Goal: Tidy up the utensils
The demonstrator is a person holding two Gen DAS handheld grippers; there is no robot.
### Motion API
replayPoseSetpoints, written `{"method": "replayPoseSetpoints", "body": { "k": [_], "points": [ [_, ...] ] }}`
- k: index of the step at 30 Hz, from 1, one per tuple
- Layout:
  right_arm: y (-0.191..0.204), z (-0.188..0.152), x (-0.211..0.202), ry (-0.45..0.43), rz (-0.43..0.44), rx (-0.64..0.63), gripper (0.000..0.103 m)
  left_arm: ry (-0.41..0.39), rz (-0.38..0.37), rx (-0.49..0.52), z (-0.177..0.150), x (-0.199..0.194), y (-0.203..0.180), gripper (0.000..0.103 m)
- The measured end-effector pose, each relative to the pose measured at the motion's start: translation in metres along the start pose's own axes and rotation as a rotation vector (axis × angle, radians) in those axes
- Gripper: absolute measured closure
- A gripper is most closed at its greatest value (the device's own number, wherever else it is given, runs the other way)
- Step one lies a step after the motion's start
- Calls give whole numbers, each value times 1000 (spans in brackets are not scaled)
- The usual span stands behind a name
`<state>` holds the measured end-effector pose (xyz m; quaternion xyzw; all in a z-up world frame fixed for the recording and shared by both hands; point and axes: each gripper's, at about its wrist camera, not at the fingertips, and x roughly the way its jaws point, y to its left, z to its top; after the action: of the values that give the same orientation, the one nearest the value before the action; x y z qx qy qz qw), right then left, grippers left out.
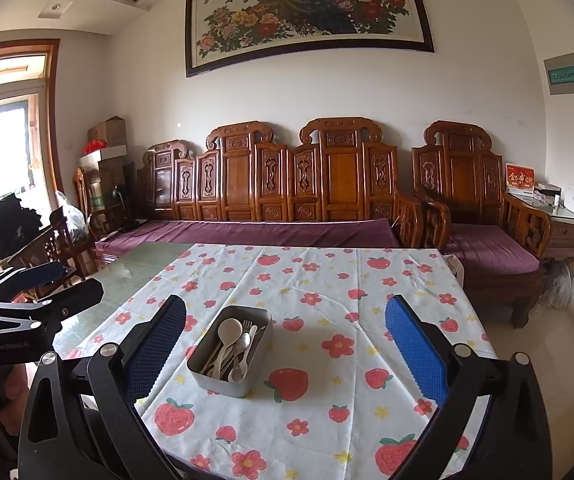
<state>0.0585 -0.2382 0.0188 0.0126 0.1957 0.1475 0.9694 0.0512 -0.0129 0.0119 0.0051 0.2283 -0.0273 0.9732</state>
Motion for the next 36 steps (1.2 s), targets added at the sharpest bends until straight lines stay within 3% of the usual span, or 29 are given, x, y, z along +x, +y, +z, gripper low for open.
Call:
{"method": "replayPoseSetpoints", "body": {
  "k": [36],
  "points": [
    [2, -1, 1, 0, 3, 3, 2, -9, 3, -5, 1, -1, -3, 7]
  ]
}}
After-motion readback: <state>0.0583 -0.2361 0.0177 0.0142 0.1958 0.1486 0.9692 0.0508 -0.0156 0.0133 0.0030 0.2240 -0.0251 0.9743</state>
